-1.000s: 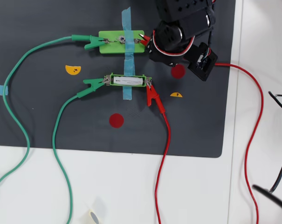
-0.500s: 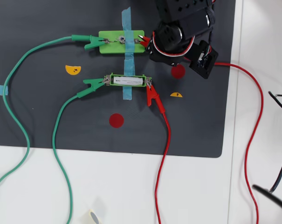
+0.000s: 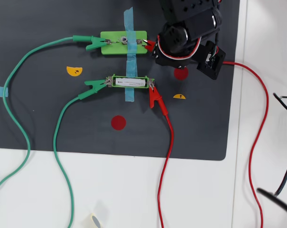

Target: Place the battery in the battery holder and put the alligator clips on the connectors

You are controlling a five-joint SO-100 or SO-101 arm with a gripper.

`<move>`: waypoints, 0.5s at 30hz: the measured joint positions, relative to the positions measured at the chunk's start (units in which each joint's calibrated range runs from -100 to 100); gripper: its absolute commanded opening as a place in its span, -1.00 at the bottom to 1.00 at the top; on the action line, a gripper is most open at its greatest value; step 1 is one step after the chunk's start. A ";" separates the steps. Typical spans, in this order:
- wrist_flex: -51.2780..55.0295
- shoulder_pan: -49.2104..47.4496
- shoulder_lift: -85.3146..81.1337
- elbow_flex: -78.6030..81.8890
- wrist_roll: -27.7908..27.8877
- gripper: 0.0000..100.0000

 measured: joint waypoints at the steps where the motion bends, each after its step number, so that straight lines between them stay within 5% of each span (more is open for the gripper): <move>1: 0.00 0.00 0.00 0.00 0.00 -0.98; 15: -3.43 -4.03 0.00 -0.09 -2.33 -0.98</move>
